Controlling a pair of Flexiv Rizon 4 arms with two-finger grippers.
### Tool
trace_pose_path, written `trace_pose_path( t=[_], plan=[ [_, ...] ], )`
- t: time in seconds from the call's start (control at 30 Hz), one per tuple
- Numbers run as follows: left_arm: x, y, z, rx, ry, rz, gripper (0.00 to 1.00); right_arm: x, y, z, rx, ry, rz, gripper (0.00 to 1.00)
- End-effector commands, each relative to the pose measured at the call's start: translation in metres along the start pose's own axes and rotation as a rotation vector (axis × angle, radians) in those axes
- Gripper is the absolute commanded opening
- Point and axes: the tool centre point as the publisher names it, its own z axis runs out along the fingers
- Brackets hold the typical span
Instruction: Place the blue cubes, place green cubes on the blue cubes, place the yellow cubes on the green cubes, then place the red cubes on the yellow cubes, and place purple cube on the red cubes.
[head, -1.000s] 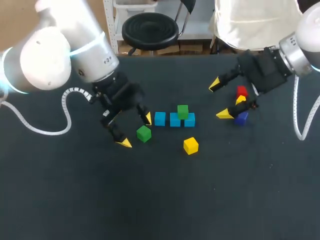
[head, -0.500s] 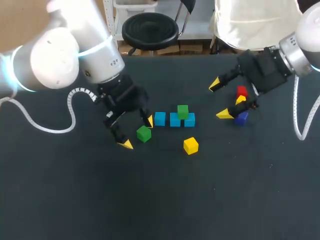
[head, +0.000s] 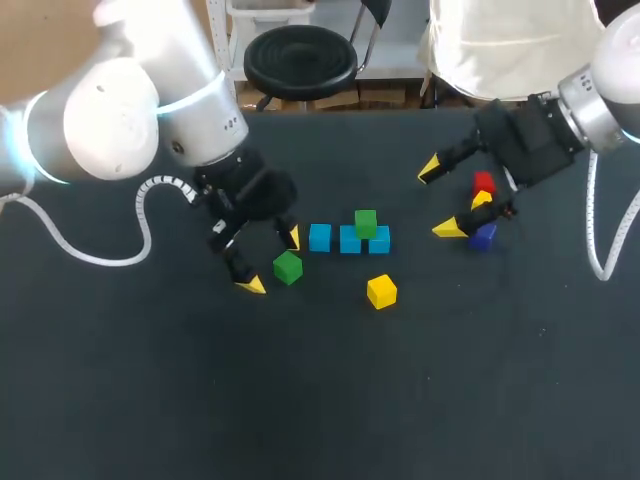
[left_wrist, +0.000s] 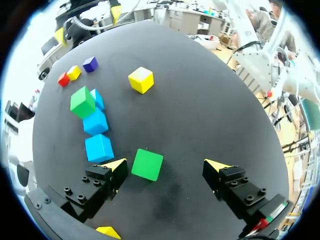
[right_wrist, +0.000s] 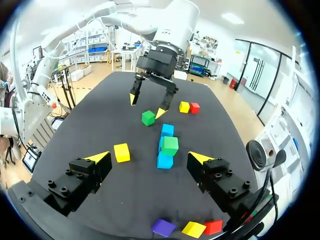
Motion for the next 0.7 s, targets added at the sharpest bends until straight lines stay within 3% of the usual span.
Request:
trace_pose_path(
  t=[0.03,0.37,0.53,0.7],
  plan=[
    [0.001,-0.001,0.001,-0.004,0.0,-0.005,1.0,0.0,0.0,0.0,0.0,-0.002,-0.001,1.0],
    [-0.008,-0.003,0.0,-0.005,-0.014,0.021,0.99,0.0,0.0,0.0,0.0,-0.002,-0.001,1.0],
    [-0.01,-0.004,0.0,-0.003,-0.017,0.022,0.82,0.0,0.0,0.0,0.0,-0.002,-0.001,1.0],
    [-0.012,-0.004,0.002,0.001,-0.02,0.014,0.77,0.0,0.0,0.0,0.0,-0.002,-0.001,1.0]
  ],
)
